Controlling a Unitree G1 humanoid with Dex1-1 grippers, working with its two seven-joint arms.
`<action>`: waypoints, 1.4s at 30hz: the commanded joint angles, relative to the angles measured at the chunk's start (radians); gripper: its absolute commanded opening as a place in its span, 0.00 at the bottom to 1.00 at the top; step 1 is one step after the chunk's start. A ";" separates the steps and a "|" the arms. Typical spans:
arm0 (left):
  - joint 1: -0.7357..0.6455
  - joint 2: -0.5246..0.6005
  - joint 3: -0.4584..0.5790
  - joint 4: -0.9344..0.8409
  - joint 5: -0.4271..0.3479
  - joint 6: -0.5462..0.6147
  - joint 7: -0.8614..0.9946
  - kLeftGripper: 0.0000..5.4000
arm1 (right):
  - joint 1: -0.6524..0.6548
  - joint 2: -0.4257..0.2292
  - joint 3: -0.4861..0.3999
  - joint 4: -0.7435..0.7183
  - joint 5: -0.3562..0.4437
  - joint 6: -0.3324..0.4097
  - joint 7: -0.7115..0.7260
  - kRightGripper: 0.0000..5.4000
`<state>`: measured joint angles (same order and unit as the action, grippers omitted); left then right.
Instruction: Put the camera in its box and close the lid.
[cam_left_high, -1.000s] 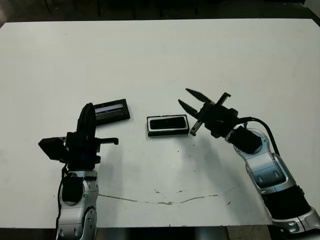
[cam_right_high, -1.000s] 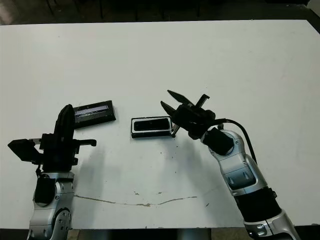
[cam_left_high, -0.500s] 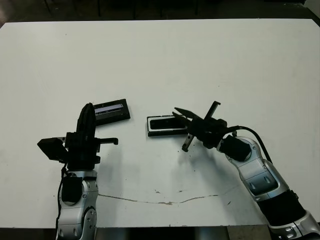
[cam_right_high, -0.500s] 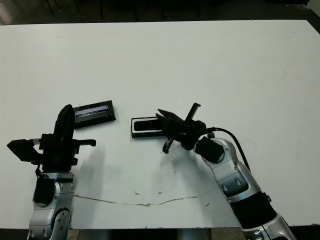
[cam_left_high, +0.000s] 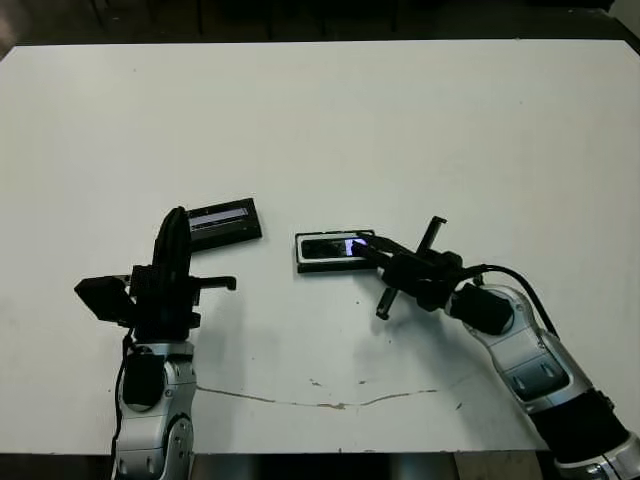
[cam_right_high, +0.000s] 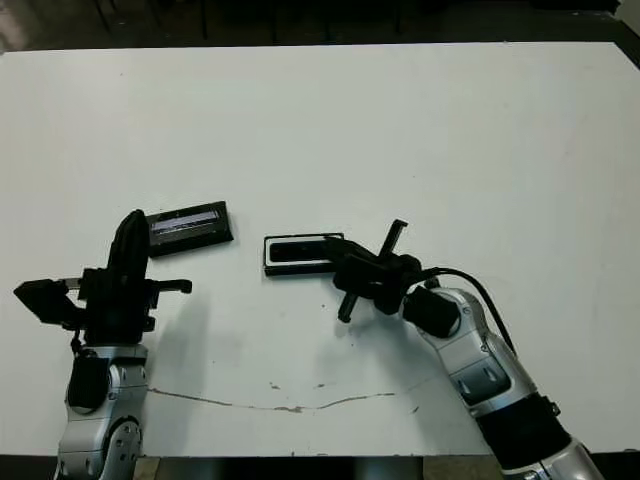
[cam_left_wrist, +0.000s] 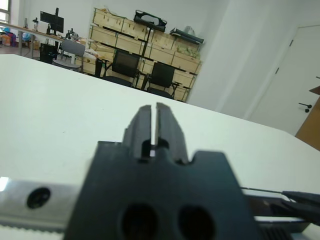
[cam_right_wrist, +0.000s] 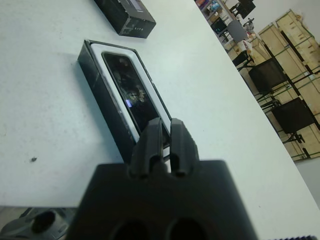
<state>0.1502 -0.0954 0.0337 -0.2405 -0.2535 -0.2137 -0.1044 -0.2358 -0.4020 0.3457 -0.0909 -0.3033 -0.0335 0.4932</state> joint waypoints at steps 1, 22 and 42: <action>0.014 0.003 0.004 0.019 -0.006 -0.005 -0.007 0.00 | 0.046 -0.005 -0.047 0.007 -0.003 0.015 -0.046 0.00; -0.077 0.253 0.165 -0.145 -0.029 -0.035 -0.130 0.00 | 0.032 0.093 -0.448 -0.219 0.556 0.307 -0.138 0.00; -0.763 0.809 0.028 0.431 -0.089 0.429 -0.806 0.34 | 0.038 0.083 -0.432 -0.224 0.522 0.333 -0.165 0.00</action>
<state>-0.5841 0.7078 0.0933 0.1274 -0.3590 0.1952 -0.8665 -0.2026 -0.3091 -0.0858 -0.3225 0.2260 0.2822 0.3325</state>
